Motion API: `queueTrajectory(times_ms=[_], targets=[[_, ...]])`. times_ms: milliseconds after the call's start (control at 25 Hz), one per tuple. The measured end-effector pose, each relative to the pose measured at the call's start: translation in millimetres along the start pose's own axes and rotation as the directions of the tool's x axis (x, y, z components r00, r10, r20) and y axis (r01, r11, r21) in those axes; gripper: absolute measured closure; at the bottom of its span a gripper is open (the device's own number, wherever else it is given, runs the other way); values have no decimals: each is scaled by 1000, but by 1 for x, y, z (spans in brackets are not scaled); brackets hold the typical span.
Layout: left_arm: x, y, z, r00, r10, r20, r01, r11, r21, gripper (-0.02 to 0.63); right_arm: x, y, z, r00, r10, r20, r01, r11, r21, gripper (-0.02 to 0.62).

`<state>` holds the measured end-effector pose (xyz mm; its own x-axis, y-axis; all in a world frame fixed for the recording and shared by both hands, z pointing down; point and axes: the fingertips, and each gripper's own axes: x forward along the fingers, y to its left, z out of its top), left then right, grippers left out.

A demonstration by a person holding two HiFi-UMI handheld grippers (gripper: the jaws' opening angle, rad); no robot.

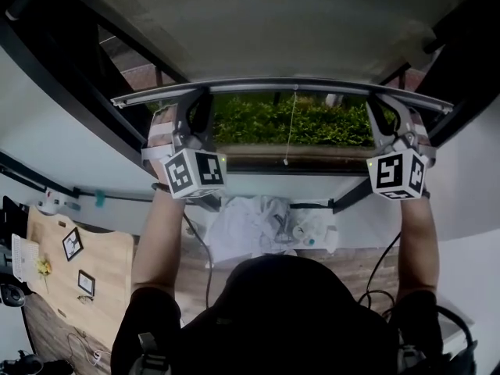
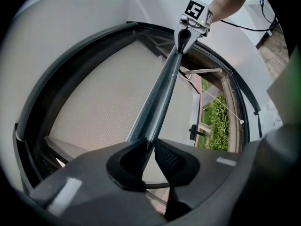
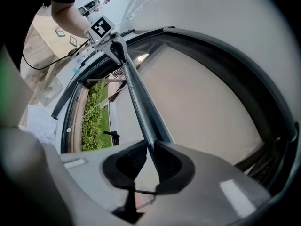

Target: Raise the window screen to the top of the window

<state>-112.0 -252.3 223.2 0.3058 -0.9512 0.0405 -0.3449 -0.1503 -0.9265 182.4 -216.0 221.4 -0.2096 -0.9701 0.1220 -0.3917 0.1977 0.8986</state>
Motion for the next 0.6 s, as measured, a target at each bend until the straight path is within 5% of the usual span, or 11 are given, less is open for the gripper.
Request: queueTrajectory(times_ms=[600], targets=[[-2, 39, 16, 998, -62, 12, 62, 998, 20, 555, -5, -39, 17, 1000, 8, -12, -8, 1000, -24, 546]])
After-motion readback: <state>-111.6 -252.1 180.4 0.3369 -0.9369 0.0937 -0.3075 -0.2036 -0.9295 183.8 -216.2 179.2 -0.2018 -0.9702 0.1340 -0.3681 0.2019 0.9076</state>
